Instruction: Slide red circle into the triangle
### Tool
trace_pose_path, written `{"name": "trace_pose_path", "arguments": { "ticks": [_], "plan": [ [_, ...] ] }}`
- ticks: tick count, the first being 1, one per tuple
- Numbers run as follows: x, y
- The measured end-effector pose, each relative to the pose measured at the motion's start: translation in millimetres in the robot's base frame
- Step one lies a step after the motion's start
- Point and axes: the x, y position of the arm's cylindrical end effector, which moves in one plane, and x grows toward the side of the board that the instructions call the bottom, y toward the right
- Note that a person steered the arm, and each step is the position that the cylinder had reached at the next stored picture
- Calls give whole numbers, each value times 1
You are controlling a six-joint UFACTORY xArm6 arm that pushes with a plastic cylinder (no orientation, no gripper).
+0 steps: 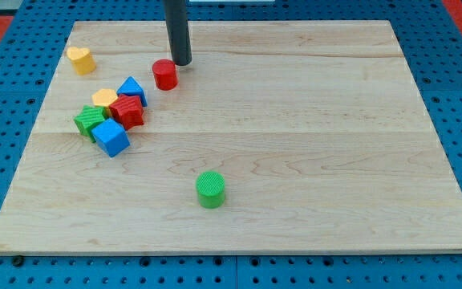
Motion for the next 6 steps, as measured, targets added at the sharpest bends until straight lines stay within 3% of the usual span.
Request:
{"name": "trace_pose_path", "arguments": {
  "ticks": [1, 3, 4, 6],
  "plan": [
    [11, 33],
    [26, -5],
    [21, -60],
    [3, -77]
  ]
}}
